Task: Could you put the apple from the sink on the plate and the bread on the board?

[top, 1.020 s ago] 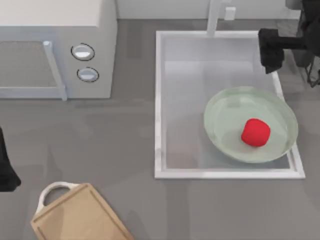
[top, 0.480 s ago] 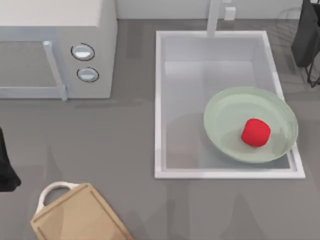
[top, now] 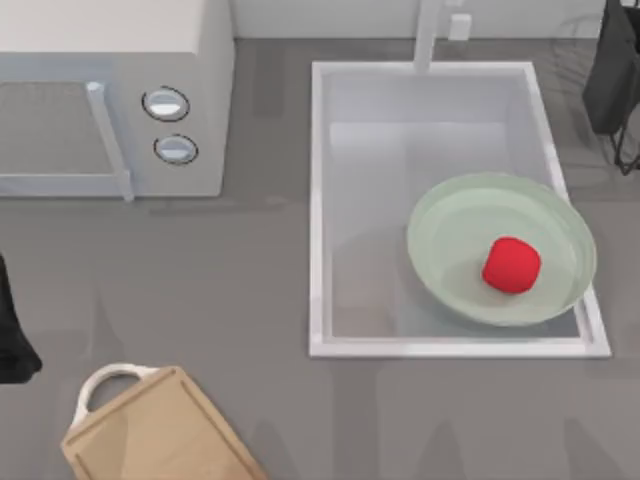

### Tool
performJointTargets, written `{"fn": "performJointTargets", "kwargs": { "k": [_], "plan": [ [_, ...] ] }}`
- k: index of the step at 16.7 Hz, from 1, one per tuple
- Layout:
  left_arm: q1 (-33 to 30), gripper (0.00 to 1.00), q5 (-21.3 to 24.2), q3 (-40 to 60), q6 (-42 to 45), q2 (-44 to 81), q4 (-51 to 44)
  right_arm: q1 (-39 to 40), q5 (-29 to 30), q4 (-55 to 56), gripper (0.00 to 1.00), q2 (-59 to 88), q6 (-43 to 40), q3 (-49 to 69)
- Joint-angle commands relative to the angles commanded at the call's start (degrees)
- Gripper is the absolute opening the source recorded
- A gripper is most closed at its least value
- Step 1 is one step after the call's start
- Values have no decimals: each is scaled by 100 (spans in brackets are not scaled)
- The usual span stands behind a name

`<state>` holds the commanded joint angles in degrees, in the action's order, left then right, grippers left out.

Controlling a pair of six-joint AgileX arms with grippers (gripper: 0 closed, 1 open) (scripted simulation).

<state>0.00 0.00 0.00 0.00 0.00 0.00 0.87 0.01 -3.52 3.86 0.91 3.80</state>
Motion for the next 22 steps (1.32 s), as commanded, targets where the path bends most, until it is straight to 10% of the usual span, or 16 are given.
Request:
{"fn": "performJointTargets", "kwargs": {
  "k": [12,22],
  "plan": [
    [76,100,-9,349,52,360,-253,-87,-1,352,100,-386,-91,-380],
    [743,100,4,3763,595,5255,-2922,-87,-1,352,100,-386,-91,-380]
  ]
}}
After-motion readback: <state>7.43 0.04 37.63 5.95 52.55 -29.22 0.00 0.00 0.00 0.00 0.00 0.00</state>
